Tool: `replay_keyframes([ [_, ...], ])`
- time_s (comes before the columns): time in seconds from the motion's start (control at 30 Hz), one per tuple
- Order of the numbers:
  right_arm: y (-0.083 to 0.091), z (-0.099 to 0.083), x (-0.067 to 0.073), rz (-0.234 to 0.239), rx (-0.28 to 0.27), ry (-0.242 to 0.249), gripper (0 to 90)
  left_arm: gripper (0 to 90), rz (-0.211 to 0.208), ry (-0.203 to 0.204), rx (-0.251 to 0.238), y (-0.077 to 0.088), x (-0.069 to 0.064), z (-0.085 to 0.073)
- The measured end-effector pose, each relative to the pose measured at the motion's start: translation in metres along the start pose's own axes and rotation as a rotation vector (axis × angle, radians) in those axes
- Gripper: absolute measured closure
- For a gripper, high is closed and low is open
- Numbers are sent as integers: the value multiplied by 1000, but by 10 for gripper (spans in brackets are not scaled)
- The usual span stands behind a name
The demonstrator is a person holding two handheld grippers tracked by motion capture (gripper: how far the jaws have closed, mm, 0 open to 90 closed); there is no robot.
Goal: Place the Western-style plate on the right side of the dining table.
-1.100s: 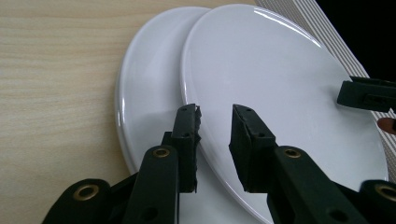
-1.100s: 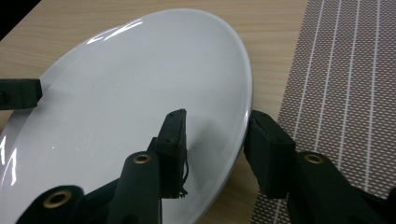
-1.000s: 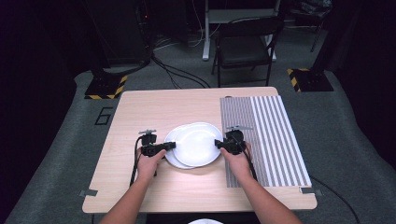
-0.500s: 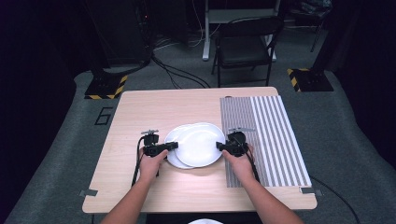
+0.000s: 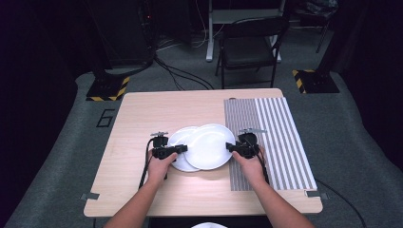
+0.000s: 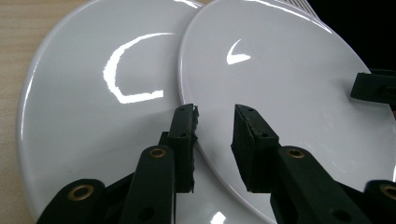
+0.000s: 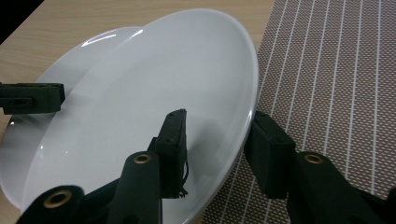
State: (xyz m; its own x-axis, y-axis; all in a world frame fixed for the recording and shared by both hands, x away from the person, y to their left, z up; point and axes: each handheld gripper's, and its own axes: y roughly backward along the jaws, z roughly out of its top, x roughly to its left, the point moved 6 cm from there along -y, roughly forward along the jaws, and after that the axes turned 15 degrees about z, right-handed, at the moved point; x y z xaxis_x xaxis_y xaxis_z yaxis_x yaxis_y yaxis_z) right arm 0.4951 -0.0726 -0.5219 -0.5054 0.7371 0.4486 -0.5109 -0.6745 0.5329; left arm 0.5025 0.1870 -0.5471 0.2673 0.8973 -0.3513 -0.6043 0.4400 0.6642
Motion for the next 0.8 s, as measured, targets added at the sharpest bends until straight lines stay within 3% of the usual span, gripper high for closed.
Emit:
replay_keyframes([
  [0.3, 8, -4, -2, -2, -2, -2, 620, 688, -7, -5, 1, -3, -4, 0],
  [0.4, 10, -7, -3, -5, -2, 7, 625, 690, 8, -32, 11, -4, -4, -2],
  [0.53, 9, -13, -6, 6, -6, -20, 622, 671, 24, -60, 9, -3, -6, -3],
  [0.63, 10, -15, -7, 9, -10, -29, 620, 660, 20, -45, 5, -3, -8, -3],
  [0.8, 9, -17, -7, 11, -16, -32, 618, 633, 28, -53, 0, -4, -11, -5],
])
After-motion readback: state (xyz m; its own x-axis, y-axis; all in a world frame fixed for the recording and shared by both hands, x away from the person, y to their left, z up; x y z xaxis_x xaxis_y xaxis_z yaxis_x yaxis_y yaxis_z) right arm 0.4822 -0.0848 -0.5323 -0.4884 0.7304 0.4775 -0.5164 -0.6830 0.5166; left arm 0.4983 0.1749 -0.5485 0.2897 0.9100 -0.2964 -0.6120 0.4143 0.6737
